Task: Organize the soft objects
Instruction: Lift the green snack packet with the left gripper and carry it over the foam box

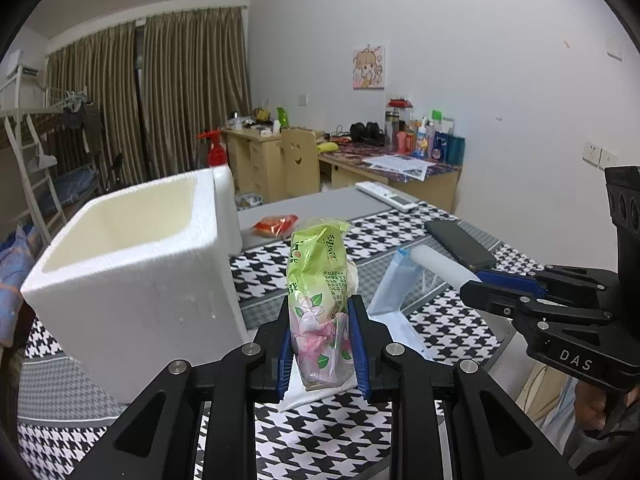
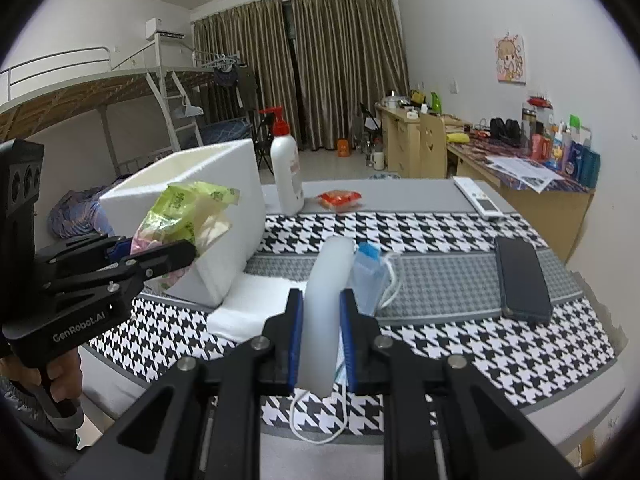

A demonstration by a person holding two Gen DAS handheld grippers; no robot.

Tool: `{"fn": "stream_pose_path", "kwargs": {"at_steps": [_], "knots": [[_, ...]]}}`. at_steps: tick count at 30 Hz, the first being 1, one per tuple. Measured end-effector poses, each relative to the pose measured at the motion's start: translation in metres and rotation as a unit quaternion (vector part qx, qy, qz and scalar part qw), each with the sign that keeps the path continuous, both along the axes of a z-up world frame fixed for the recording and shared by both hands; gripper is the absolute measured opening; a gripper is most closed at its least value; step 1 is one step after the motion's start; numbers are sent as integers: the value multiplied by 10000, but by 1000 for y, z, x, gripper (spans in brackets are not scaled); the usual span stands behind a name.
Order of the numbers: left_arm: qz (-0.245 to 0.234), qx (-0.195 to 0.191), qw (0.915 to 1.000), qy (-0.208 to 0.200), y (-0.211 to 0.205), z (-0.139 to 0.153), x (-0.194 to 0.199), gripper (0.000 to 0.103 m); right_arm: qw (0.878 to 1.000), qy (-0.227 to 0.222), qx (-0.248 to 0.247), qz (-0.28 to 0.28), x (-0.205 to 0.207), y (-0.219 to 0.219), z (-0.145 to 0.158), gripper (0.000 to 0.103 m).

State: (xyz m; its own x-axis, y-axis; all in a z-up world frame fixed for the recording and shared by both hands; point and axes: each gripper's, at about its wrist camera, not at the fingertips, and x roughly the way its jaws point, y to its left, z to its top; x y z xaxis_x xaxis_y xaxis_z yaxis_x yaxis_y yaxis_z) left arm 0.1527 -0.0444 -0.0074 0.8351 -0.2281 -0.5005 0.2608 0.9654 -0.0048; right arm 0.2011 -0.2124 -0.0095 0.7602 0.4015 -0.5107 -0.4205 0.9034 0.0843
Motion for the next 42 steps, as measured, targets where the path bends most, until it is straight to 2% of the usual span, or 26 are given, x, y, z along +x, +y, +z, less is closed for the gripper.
{"fn": "stream_pose_path", "kwargs": {"at_steps": [15,31,42], "knots": [[75,-93,9994,-336,13,33,8,27,9990,-396,21,182,8,12,26,22],[387,-3,9962,-775,24,61,11,27,9965,-653,98,520,22,34,47,22],[787,1,9919,-995,44,74,21,27,9946,-741,259,682,31,44,61,22]]}}
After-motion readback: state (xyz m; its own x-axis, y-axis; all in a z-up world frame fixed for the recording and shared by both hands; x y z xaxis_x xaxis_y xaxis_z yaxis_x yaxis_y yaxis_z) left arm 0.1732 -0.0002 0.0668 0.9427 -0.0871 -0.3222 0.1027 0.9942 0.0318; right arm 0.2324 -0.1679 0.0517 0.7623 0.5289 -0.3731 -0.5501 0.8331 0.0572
